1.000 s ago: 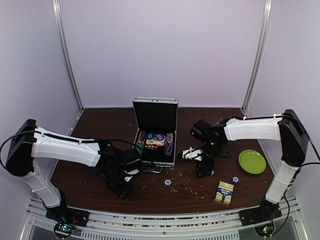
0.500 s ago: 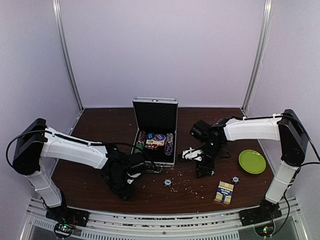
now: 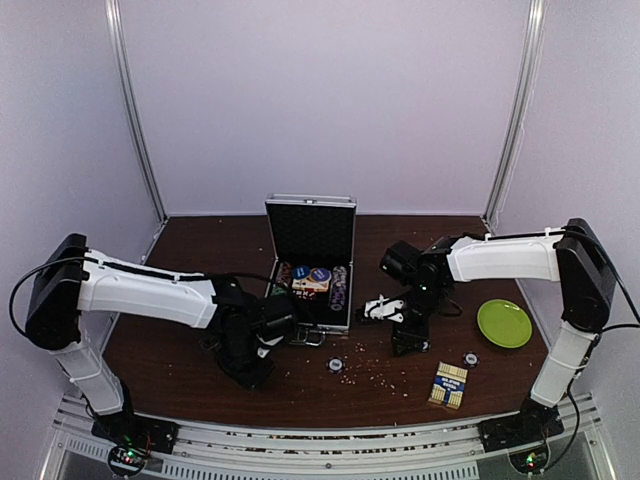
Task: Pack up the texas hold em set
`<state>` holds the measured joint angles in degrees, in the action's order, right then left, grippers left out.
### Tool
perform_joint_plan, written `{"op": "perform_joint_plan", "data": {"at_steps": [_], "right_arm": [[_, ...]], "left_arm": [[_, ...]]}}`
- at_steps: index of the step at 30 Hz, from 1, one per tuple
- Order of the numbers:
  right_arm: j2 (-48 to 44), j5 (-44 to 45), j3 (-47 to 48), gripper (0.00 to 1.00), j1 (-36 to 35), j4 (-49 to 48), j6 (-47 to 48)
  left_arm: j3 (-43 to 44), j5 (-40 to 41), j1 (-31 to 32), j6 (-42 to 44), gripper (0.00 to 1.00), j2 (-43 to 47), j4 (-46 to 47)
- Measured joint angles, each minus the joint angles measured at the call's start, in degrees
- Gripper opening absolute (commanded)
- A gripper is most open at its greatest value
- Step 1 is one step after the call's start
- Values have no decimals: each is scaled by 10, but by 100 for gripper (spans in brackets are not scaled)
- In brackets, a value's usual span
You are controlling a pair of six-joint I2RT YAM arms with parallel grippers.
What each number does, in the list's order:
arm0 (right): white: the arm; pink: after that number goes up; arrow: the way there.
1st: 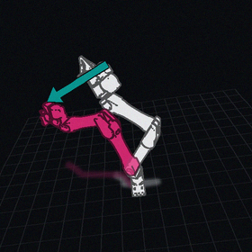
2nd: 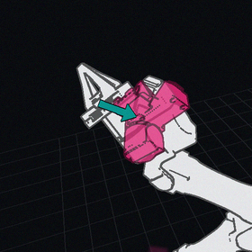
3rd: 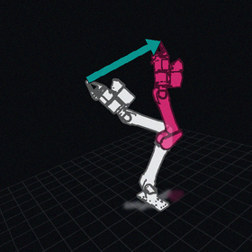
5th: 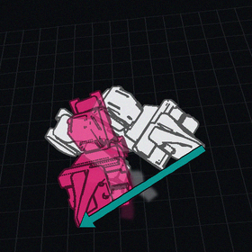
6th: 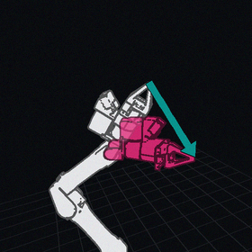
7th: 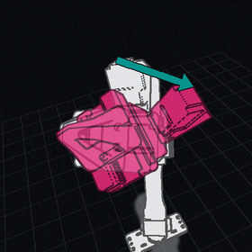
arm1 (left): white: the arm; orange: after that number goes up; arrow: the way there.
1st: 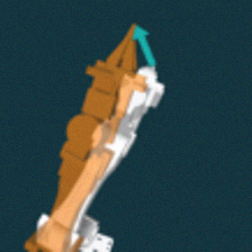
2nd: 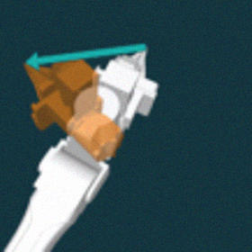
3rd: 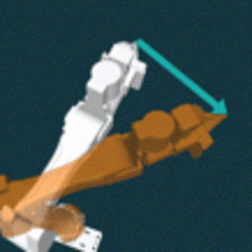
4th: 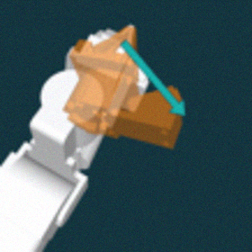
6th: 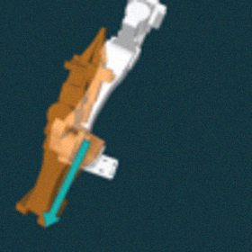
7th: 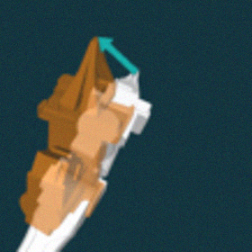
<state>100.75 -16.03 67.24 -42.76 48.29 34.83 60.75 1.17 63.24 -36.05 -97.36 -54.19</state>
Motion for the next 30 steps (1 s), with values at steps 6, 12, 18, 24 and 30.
{"op": "perform_joint_plan", "data": {"at_steps": [6,12,18,24,30], "right_arm": [[0,0,0,62,0,1,0],[0,0,0,62,-1,2,0],[0,0,1,62,-3,2,0],[0,0,1,63,-3,2,0],[0,0,1,62,-3,2,0]], "left_arm": [[141,51,-6,19,10,-14,-32],[289,85,-54,26,10,-120,-20],[415,104,-94,26,9,-238,1],[498,122,-111,26,9,-302,5],[533,123,-127,28,9,-332,13]]}}
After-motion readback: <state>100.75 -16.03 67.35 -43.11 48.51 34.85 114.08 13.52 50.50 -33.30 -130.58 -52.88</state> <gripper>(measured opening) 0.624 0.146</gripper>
